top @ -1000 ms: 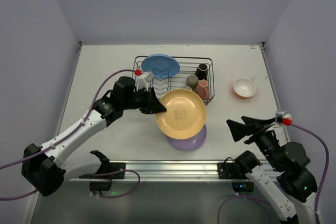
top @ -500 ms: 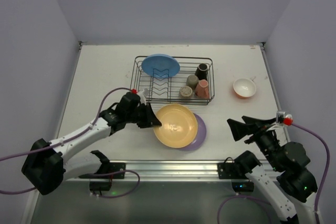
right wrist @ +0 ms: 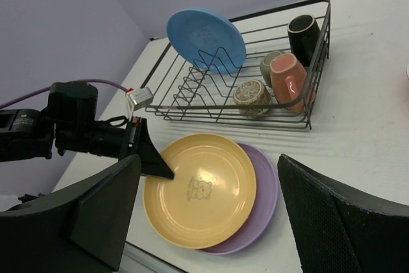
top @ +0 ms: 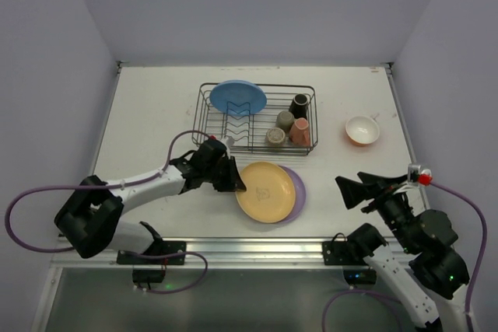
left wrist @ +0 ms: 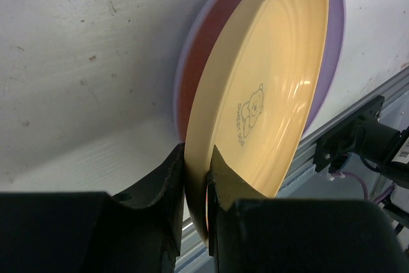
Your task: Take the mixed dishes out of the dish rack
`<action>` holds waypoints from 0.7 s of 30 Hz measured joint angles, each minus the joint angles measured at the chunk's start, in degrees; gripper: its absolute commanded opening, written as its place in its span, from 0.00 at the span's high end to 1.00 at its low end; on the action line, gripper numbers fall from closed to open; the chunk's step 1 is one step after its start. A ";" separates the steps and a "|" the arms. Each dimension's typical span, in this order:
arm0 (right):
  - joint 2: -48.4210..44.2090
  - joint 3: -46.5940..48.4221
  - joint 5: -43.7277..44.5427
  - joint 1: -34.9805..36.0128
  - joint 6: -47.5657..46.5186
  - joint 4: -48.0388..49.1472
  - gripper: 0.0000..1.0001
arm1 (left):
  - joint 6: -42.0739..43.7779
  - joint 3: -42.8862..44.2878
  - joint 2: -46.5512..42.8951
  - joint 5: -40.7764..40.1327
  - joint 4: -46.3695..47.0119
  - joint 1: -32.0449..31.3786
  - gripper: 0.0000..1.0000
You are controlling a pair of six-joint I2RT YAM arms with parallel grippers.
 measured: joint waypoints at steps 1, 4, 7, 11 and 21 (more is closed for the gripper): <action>0.00 -0.04 -0.02 0.00 0.00 0.00 0.10 | 0.00 0.46 0.55 -0.22 0.07 -0.13 0.92; 0.00 -0.09 -0.07 0.00 0.00 0.00 0.10 | 0.02 2.36 2.03 -0.55 0.52 -0.68 0.86; 0.00 -0.11 -0.28 0.00 0.00 0.00 0.09 | 0.02 4.00 2.93 -0.92 0.87 -1.64 0.80; 0.00 -0.20 -1.18 0.00 -0.04 0.02 0.09 | 0.11 6.49 4.81 -1.57 0.59 -2.95 0.69; 0.00 -0.42 -1.40 0.00 -0.13 0.02 0.09 | 1.05 9.05 5.57 -3.78 -1.90 -4.72 0.60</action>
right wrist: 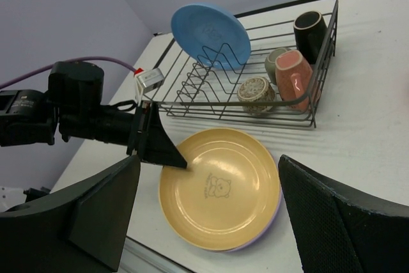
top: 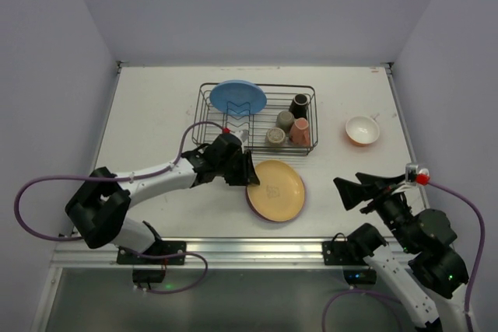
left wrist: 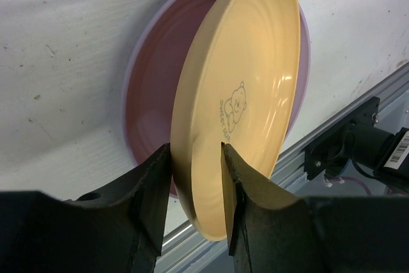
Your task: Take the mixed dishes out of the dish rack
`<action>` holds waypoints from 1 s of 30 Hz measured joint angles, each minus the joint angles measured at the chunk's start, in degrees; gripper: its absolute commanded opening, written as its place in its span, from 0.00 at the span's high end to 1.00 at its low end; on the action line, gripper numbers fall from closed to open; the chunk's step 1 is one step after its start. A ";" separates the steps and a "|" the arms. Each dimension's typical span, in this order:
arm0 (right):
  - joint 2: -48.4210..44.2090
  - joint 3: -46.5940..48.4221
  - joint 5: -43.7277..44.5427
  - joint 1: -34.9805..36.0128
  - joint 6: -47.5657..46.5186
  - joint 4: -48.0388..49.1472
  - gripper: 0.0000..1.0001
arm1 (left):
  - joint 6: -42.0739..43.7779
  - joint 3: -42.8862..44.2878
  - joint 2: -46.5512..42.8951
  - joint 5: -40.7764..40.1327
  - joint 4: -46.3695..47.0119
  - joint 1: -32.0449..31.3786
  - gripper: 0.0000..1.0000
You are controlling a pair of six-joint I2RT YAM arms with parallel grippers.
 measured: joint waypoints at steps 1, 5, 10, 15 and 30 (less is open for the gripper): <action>0.00 0.00 -0.02 0.00 0.02 0.00 0.09 | 0.28 0.52 0.00 -0.33 -0.61 -0.26 0.60; 0.00 0.00 -0.11 0.00 0.00 0.00 0.09 | 1.57 2.25 0.02 -1.81 -2.49 -1.09 0.60; 0.00 0.00 -0.17 0.00 0.00 0.02 0.09 | 3.28 2.97 0.24 -3.41 -5.49 -1.42 0.59; 0.00 -0.02 -0.61 0.00 0.00 0.02 0.09 | 6.10 5.07 1.99 -5.79 -10.10 -2.05 0.53; 0.00 -0.07 -1.42 0.00 -0.02 0.02 0.09 | 12.90 15.47 3.54 -15.39 -20.94 -5.29 0.49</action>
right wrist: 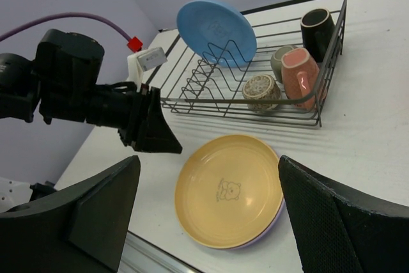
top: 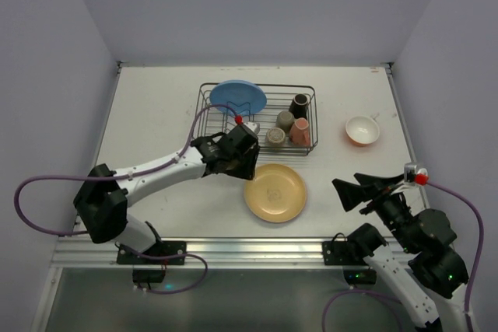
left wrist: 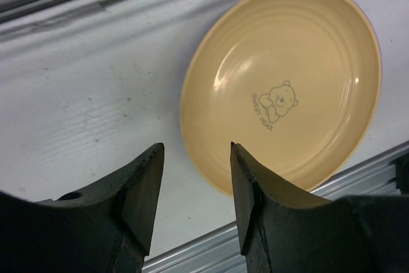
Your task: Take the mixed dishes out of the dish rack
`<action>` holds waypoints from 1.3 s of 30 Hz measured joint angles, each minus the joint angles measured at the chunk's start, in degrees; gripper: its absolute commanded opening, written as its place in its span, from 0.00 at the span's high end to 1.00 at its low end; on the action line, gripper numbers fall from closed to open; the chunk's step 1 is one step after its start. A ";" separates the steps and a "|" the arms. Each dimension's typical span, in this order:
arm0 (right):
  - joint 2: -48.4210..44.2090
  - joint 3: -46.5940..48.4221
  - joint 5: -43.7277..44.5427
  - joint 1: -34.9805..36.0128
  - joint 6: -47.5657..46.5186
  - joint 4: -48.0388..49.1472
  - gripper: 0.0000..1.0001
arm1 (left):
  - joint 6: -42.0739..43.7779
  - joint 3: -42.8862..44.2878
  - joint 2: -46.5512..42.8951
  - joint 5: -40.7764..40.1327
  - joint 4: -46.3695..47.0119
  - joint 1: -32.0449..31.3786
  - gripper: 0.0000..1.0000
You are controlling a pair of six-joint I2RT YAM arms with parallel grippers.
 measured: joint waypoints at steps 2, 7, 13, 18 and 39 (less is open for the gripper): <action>0.00 0.00 0.00 0.00 0.00 0.02 0.09 | 1.03 2.43 -0.59 -3.72 -2.91 0.00 0.44; 0.00 0.00 0.00 0.00 -0.13 0.02 0.09 | 7.04 11.58 -4.26 -19.43 -5.88 0.02 0.12; 0.00 0.00 -0.04 0.00 -0.24 0.04 0.09 | 27.52 24.41 -1.90 -37.81 -1.18 0.83 0.00; 0.00 -0.02 -0.13 0.00 -0.26 0.07 0.09 | 50.34 21.62 2.78 -37.46 10.93 3.91 0.00; 0.00 -0.28 -1.86 0.00 -0.92 0.63 0.07 | 89.85 33.29 22.16 -2.21 14.23 20.98 0.16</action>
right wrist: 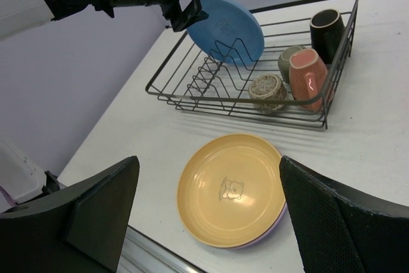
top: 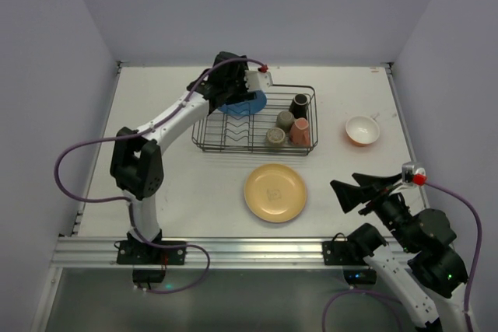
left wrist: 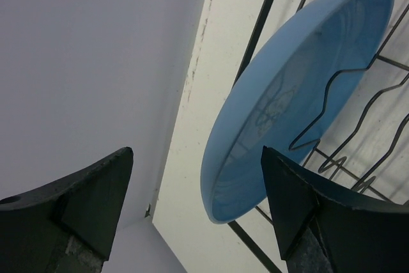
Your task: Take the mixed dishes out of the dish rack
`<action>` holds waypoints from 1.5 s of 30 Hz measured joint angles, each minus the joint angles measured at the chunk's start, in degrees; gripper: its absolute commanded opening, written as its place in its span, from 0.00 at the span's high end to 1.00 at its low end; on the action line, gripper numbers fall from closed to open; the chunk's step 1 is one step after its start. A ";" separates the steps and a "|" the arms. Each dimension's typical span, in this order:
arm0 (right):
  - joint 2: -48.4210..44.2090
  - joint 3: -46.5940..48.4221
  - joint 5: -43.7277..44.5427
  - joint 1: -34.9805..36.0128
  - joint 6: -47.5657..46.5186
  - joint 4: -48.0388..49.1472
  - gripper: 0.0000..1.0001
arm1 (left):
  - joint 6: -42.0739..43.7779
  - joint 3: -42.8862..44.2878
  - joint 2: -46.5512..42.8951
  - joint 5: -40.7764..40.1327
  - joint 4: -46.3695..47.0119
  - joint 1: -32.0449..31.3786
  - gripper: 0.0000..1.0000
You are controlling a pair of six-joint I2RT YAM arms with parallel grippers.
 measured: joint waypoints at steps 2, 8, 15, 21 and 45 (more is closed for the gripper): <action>0.00 0.00 -0.15 0.00 -0.04 0.20 0.07 | 1.03 0.07 0.46 0.07 -0.39 0.20 0.29; 0.00 -0.02 -0.15 0.00 -0.22 0.31 0.07 | 2.95 0.39 1.55 0.26 -0.87 0.13 0.64; 0.00 -0.31 -0.17 0.00 -0.26 0.72 0.07 | 4.46 -0.68 1.66 -0.09 0.07 0.13 0.82; 0.00 -0.31 -0.17 0.00 -0.28 0.98 0.07 | 6.27 -1.92 1.42 -1.09 1.95 0.09 0.96; 0.00 -0.31 -0.17 0.00 -0.28 1.09 0.07 | 5.44 -6.08 -1.03 -8.81 4.07 -1.79 1.00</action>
